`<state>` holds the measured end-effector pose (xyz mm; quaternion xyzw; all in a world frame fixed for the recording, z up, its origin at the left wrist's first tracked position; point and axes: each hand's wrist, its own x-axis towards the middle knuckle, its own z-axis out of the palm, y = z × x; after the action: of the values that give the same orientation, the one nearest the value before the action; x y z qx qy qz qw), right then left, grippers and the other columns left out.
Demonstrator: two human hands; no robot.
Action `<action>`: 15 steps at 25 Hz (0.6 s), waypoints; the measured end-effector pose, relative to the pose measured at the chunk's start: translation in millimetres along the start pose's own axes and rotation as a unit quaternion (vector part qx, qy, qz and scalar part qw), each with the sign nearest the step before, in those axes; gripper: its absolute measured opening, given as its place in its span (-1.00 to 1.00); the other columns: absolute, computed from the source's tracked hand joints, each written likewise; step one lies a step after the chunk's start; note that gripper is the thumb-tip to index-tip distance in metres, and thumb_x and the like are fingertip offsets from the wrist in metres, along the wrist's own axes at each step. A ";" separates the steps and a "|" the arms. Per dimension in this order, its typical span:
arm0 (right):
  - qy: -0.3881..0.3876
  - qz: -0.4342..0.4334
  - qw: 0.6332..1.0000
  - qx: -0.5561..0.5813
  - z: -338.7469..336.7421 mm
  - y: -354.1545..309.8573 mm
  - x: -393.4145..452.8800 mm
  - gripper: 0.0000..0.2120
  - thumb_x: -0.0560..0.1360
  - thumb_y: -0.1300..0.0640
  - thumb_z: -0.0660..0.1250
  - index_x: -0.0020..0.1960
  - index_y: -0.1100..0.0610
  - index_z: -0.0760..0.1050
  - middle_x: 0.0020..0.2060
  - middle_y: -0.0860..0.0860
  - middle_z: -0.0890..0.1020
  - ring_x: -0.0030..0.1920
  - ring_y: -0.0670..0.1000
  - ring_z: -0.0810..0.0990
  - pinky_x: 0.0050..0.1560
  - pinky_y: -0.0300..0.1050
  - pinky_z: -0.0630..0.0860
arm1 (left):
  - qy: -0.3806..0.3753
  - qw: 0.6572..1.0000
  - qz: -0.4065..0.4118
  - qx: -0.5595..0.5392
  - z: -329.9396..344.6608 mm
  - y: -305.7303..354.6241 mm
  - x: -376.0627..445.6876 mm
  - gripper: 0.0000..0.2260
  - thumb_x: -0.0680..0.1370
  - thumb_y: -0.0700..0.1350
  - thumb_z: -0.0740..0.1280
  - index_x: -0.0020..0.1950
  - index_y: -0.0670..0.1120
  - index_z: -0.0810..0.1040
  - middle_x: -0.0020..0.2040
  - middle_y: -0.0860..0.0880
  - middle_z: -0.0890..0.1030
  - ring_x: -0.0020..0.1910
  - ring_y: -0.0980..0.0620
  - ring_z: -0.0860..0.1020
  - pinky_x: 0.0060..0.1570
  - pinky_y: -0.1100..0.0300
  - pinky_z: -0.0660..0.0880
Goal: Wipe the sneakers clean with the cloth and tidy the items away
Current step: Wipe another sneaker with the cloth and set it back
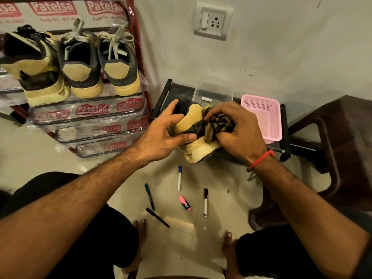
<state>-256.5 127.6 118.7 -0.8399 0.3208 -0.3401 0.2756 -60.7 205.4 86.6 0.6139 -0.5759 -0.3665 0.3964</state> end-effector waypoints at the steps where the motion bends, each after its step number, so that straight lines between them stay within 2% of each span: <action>1: -0.016 -0.041 0.999 0.009 1.8 -8.2 -1.5 -0.71 0.29 0.13 0.33 -0.02 0.16 0.63 -0.02 0.05 0.64 0.05 0.03 0.59 0.12 -0.01 0.55 | 0.001 1.000 -0.005 0.009 0.2 -1.1 0.2 -0.84 0.47 -0.03 0.53 -0.04 0.12 0.59 0.65 -0.11 0.14 0.63 0.04 0.04 0.56 0.01 0.21; 2: -0.043 -0.089 0.995 0.008 5.8 -16.0 -4.0 -0.73 0.31 0.15 0.36 -0.02 0.17 0.63 0.00 0.06 0.64 0.07 0.05 0.58 0.13 0.00 0.54 | 0.004 1.000 -0.007 0.023 -0.3 -4.7 0.3 -0.80 0.49 -0.12 0.52 0.01 0.12 0.59 0.65 -0.12 0.12 0.63 0.01 0.06 0.55 0.09 0.21; 4: -0.105 -0.170 0.979 -0.028 16.1 -27.3 -11.0 -0.74 0.33 0.23 0.44 0.03 0.17 0.64 0.06 0.07 0.63 0.13 0.08 0.57 0.16 0.01 0.51 | 0.001 0.998 -0.005 0.066 -0.5 -7.6 -0.6 -0.69 0.50 -0.24 0.49 0.20 -0.01 0.60 0.66 -0.11 0.07 0.61 -0.01 0.13 0.43 0.38 0.21; 5: -0.122 -0.187 0.974 -0.048 19.1 -26.8 -11.2 -0.71 0.34 0.23 0.45 0.06 0.16 0.63 0.09 0.08 0.62 0.15 0.10 0.55 0.18 0.02 0.50 | 0.001 0.997 -0.003 0.083 -0.7 -8.0 -0.1 -0.64 0.50 -0.27 0.49 0.27 -0.08 0.59 0.66 -0.11 0.07 0.60 -0.01 0.14 0.40 0.43 0.20; 6: -0.118 -0.184 0.974 -0.061 19.7 -22.7 -8.7 -0.70 0.35 0.20 0.42 0.08 0.16 0.63 0.11 0.09 0.61 0.17 0.11 0.54 0.18 0.02 0.50 | 0.003 0.996 -0.004 0.085 -0.5 -8.5 0.8 -0.62 0.50 -0.28 0.48 0.30 -0.10 0.58 0.66 -0.10 0.07 0.61 -0.01 0.13 0.42 0.39 0.20; 8: -0.074 -0.136 0.986 -0.069 17.1 -8.4 -1.3 -0.65 0.31 0.20 0.37 0.09 0.15 0.62 0.12 0.10 0.59 0.17 0.15 0.53 0.19 0.05 0.50 | 0.016 0.998 -0.011 0.061 -0.7 -4.0 0.6 -0.69 0.51 -0.25 0.47 0.20 0.02 0.61 0.65 -0.08 0.10 0.62 0.01 0.09 0.47 0.25 0.19; 10: -0.029 -0.064 0.995 -0.069 11.3 8.4 6.2 -0.61 0.25 0.26 0.34 0.07 0.13 0.63 0.09 0.07 0.59 0.13 0.16 0.54 0.15 0.12 0.52 | 0.006 0.998 0.007 0.062 -0.1 2.3 -0.9 -0.76 0.49 -0.13 0.51 -0.02 0.19 0.57 0.66 -0.10 0.07 0.61 0.03 0.07 0.43 0.30 0.16; 11: -0.018 -0.030 0.997 -0.073 8.5 15.9 8.9 -0.59 0.24 0.29 0.32 0.06 0.12 0.63 0.07 0.06 0.59 0.11 0.16 0.54 0.13 0.15 0.52 | -0.007 0.997 0.020 0.072 0.8 3.2 -1.4 -0.77 0.48 -0.08 0.51 -0.07 0.22 0.54 0.66 -0.11 0.06 0.61 0.04 0.07 0.41 0.33 0.16; 13: -0.025 0.032 0.996 -0.078 4.1 24.7 10.1 -0.56 0.26 0.36 0.34 0.10 0.09 0.63 0.08 0.05 0.59 0.13 0.13 0.54 0.17 0.13 0.52 | -0.010 0.997 0.027 0.075 1.5 3.7 -1.3 -0.83 0.48 -0.05 0.51 -0.08 0.17 0.55 0.66 -0.10 0.06 0.59 0.07 0.07 0.38 0.39 0.18; 15: -0.039 0.065 0.995 -0.061 2.4 25.1 8.5 -0.56 0.29 0.35 0.38 0.14 0.07 0.63 0.10 0.04 0.58 0.15 0.07 0.54 0.23 -0.01 0.51 | 0.006 0.998 0.012 0.062 0.7 2.3 0.0 -0.88 0.49 -0.05 0.49 -0.02 0.01 0.61 0.65 -0.07 0.10 0.61 0.07 0.07 0.46 0.28 0.20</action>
<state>-258.7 105.9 103.4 -0.8449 0.3840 -0.2685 0.2579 -62.3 205.3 88.4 0.6323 -0.6024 -0.3221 0.3654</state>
